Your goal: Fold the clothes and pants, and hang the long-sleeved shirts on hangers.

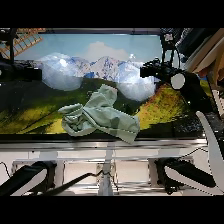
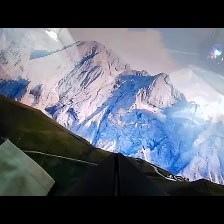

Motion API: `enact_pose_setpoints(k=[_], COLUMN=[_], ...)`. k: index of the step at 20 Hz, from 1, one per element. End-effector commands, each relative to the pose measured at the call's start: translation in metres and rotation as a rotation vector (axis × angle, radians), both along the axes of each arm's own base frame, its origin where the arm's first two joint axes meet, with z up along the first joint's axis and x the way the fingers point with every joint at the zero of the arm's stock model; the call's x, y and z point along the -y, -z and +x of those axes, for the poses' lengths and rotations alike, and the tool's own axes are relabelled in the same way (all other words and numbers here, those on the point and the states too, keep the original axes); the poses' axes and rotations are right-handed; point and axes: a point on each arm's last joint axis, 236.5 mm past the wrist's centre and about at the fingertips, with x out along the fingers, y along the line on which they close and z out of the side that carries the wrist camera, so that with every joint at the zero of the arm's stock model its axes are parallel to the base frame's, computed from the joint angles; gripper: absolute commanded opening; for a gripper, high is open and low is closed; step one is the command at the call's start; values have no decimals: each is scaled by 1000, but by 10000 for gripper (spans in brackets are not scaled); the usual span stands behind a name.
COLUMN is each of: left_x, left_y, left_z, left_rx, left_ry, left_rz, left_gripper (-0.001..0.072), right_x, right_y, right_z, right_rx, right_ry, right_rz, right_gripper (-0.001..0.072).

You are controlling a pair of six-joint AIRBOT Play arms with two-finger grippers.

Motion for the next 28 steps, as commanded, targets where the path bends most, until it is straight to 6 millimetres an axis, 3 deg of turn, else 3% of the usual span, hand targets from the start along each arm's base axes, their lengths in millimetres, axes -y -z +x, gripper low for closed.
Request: enact_pose_setpoints(k=[1,17,23,24,25,26,28], left_x=[0,1,11,11,10,9,10], left_y=[0,0,2,4,6,8,10], left_z=[0,0,-2,-4,-8,-11,-13], left_rx=[0,-1,-12,-25,-42,-57,-69], left_ry=[1,1,14,13,11,10,10], left_rz=[0,-1,-46,-45,-44,-42,-47], left_gripper=[8,23,23,95,249,333,358], right_x=[-1,-1,-1,0,1,2,3], right_y=[0,0,0,-3,-8,-15,-27], right_z=[0,0,0,2,6,11,17], right_rx=[0,0,0,14,40,73,123], right_ry=[-1,-1,-1,3,11,21,40], right_rz=[0,0,0,2,6,12,41], right_gripper=[17,17,17,17,17,18,18])
